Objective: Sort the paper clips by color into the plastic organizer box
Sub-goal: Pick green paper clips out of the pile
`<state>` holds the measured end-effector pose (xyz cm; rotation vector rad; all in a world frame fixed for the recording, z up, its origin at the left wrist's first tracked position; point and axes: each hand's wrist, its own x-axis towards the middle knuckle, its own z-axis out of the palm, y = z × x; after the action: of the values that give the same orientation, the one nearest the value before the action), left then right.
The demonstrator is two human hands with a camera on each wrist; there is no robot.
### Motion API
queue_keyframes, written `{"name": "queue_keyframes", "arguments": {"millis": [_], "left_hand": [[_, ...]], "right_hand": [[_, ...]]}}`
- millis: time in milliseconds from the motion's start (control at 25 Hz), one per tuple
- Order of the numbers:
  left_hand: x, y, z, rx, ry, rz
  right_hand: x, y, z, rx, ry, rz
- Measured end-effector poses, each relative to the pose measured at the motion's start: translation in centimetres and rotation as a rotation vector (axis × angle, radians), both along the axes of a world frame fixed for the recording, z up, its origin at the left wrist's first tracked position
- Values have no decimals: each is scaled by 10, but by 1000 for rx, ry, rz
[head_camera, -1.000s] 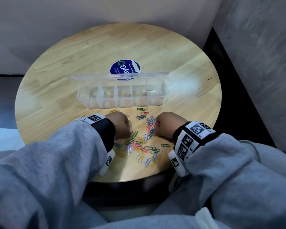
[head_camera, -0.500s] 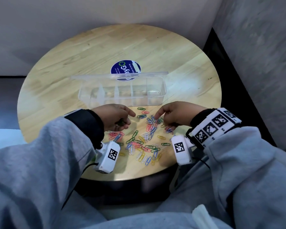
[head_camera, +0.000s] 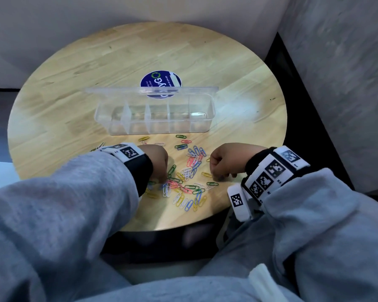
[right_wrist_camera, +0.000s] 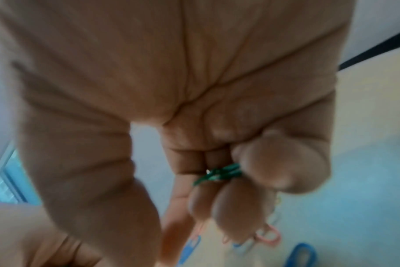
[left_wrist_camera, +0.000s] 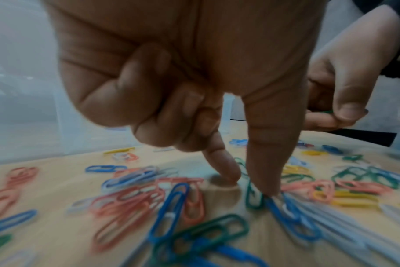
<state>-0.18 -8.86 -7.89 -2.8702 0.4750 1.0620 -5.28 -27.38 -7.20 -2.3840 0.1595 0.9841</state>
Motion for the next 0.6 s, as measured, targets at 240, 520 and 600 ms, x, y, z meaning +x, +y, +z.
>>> {"name": "queue_keyframes", "arguments": {"millis": [240, 520, 600], "left_hand": [[0, 4, -5, -22, 11, -3], [6, 16, 9, -185, 85, 174], [9, 19, 13, -307, 145, 277]], "right_hand": [[-4, 7, 0, -124, -66, 105], [-6, 21, -12, -355, -152, 315], [-5, 19, -15, -353, -161, 302]]}}
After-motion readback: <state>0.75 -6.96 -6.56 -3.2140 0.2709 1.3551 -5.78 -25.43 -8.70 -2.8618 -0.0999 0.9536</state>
